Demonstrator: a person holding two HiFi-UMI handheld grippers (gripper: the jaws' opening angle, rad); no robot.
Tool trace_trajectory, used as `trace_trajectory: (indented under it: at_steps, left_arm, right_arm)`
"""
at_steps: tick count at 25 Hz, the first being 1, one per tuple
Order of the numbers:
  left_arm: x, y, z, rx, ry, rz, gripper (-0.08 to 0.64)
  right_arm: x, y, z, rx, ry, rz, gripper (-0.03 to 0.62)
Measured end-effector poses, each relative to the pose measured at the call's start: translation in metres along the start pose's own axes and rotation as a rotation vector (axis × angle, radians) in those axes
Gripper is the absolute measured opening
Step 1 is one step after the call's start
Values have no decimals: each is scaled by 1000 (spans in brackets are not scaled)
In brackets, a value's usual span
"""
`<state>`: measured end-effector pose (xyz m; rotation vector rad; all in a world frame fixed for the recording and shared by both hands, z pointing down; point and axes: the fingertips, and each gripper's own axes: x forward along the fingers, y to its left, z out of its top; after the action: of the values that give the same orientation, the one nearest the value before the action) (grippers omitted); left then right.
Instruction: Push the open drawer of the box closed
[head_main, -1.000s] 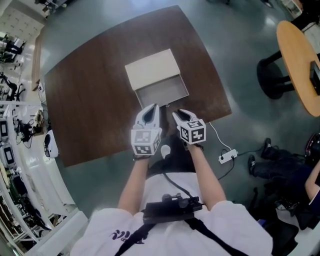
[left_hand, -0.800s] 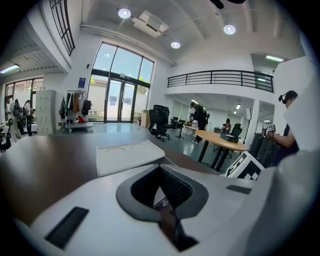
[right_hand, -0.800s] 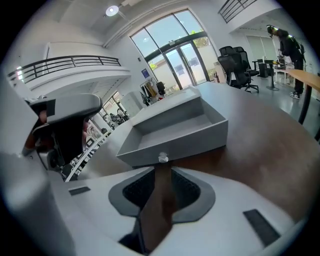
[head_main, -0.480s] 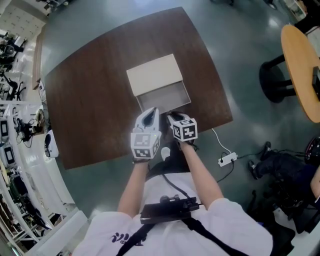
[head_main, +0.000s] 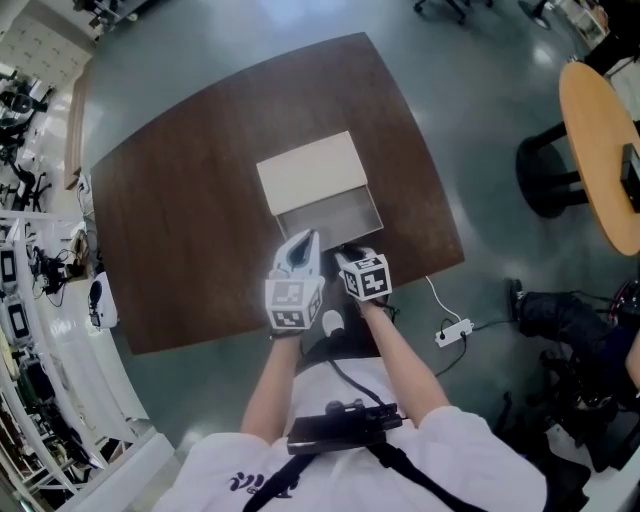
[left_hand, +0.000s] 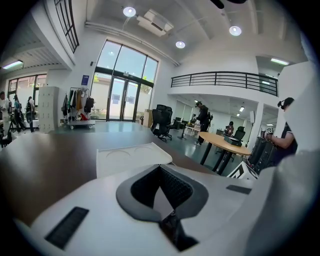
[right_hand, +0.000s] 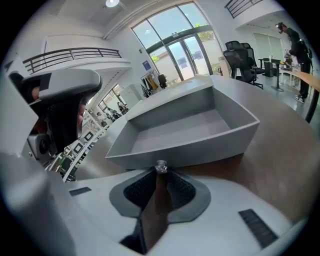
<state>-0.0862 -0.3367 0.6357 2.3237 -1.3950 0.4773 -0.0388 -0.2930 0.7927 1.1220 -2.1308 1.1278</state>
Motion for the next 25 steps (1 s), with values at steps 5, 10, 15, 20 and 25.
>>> trace_trajectory:
  at_steps: [5,10,15,20,25]
  left_arm:
    - [2,9,11,-4,-9,-3,9]
    - [-1,14,15,-24,-30,11,8]
    - [7,19,27,-15,-47,24,9]
    - [8,32,30,-45,-54,38,9]
    - [18,40,37,-52,-62,69,8]
  right_arm:
    - [0,11,5,20,-5,13,75]
    - [2,18,-2,2,35,8,74]
    - [-5,2,9,42,10,-3,75]
    - [0,-3,28,34,46,-31,75]
    - [5,-10,34,42,53,-28,75]
